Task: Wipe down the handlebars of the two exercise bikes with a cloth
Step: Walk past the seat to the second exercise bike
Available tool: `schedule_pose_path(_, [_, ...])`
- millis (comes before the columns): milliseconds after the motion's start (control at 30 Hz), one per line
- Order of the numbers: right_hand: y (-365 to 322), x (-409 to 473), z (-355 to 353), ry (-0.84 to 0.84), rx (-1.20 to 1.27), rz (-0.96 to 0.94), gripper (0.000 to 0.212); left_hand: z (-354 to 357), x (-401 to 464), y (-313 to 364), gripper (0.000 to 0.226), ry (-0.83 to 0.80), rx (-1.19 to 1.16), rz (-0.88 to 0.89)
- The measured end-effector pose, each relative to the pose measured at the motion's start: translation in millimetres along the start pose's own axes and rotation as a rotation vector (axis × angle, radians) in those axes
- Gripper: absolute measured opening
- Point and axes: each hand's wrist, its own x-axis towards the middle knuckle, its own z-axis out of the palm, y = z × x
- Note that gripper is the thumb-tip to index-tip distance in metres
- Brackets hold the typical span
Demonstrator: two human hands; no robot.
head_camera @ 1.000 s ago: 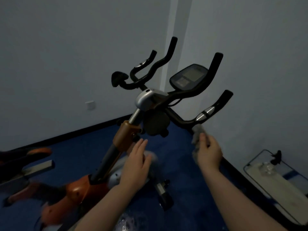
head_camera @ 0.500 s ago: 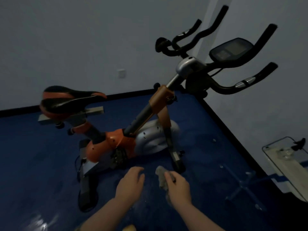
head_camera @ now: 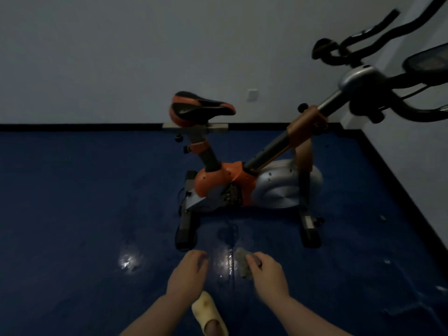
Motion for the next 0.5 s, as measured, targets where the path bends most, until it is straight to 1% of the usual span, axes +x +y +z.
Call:
schedule_pose_path(133, [-27.8,-16.7,39.7,-0.068,-0.066,-0.072,0.033,-26.3,-26.0,-39.2,0.024,0.092,-0.059,-0.082])
schedule_pose_path(267, [-60.3,-13.6,81.5,-0.117,-0.131,-0.136,0.033,-53.7,-35.8,-81.1,0.027,0.156,-0.120,-0.132])
schedule_pose_path(433, [-112.3,-11.6,152.3,-0.168,-0.245,-0.186,0.031,-116.3,-38.0,-147.3,0.031,0.153,-0.087,-0.193])
schedule_pose_path(500, [-131.3,-10.8,183.9,-0.189,-0.269,-0.194,0.031,-143.8,-33.6,-173.3,0.032,0.157,-0.054,-0.182])
